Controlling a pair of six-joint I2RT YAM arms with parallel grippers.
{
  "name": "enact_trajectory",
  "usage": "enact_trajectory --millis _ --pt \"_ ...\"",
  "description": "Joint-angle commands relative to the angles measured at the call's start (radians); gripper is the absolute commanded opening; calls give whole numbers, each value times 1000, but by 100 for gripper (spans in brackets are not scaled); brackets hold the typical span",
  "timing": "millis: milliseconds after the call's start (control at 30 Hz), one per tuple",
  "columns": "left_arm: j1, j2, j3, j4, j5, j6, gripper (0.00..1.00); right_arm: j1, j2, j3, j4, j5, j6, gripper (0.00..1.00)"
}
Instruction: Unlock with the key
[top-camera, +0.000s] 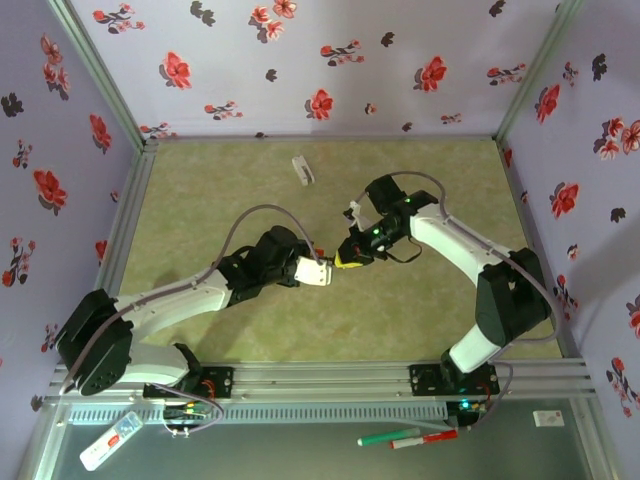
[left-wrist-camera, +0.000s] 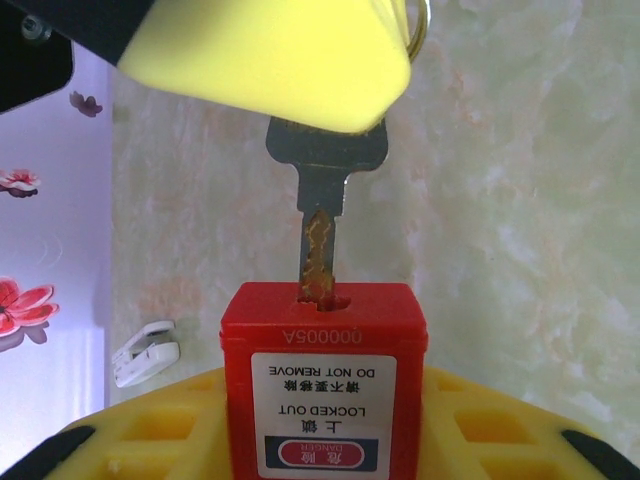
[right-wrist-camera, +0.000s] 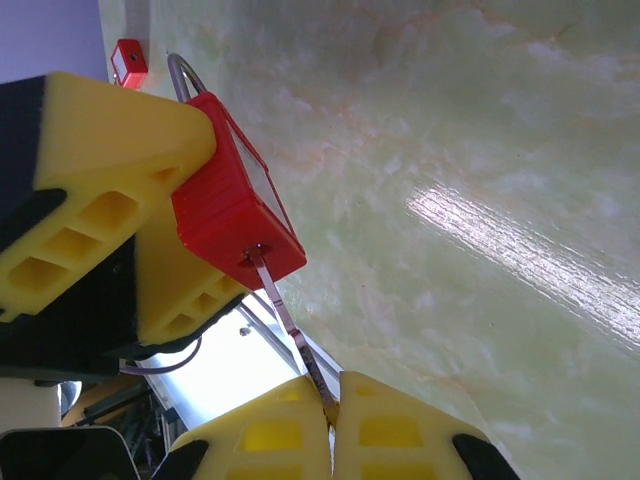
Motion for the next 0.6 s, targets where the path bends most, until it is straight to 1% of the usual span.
enact_trajectory --millis 0,100,167,333,567 --pt "-52 -11 15 19 204 -40 0 -20 11 29 229 17 55 0" --pt "-52 -8 27 25 235 -84 0 6 2 21 225 52 30 0" --pt "-52 -6 31 26 256 -107 0 14 -3 4 255 53 47 0" --pt "-52 -9 34 56 259 -165 0 25 -14 -34 305 65 64 0" --pt "-50 -18 42 77 282 -201 0 53 -32 -76 376 56 91 0"
